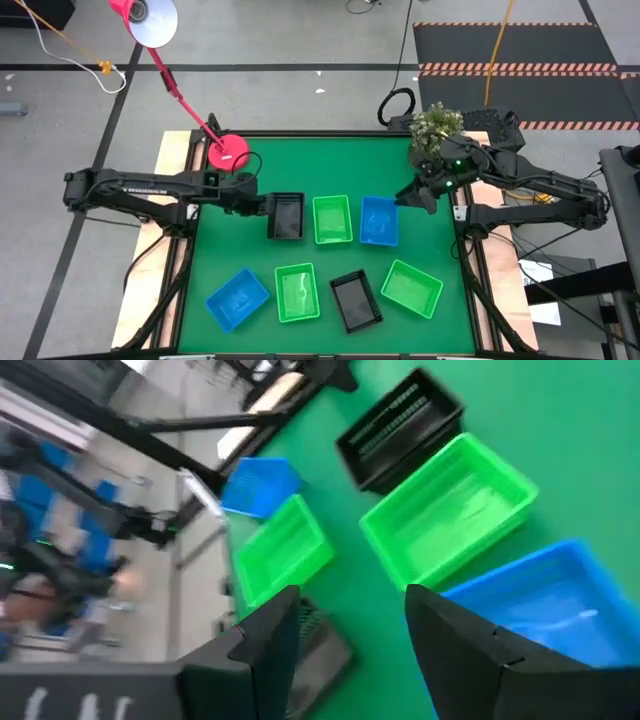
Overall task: Stack baskets by color
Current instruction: Stack the bottom right green bin on the top green bin
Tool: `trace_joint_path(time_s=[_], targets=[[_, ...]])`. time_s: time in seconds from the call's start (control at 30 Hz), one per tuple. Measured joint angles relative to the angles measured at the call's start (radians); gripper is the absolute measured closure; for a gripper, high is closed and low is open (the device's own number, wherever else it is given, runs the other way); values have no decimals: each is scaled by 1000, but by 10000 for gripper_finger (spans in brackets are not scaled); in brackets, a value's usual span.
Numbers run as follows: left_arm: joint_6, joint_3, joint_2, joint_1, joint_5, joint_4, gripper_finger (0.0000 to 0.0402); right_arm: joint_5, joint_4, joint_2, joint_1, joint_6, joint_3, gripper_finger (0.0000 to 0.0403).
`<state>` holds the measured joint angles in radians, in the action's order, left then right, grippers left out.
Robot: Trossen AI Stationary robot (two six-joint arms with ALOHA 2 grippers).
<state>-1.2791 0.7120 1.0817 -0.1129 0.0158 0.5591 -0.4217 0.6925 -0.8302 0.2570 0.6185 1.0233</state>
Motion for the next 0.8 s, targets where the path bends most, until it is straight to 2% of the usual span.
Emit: trace_joint_path(time_s=[0.13,0.33,0.57,0.8], targets=[[86,0,-39,0,0,-5,286,22,3,27,-74,145,0,227],[210,0,-80,5,13,-61,286,165,7,-6,-238,304,0,227],[296,0,-95,60,13,-172,286,261,-115,-180,-369,436,0,240],[287,0,-95,161,11,-259,286,289,-214,-362,-384,539,0,267]])
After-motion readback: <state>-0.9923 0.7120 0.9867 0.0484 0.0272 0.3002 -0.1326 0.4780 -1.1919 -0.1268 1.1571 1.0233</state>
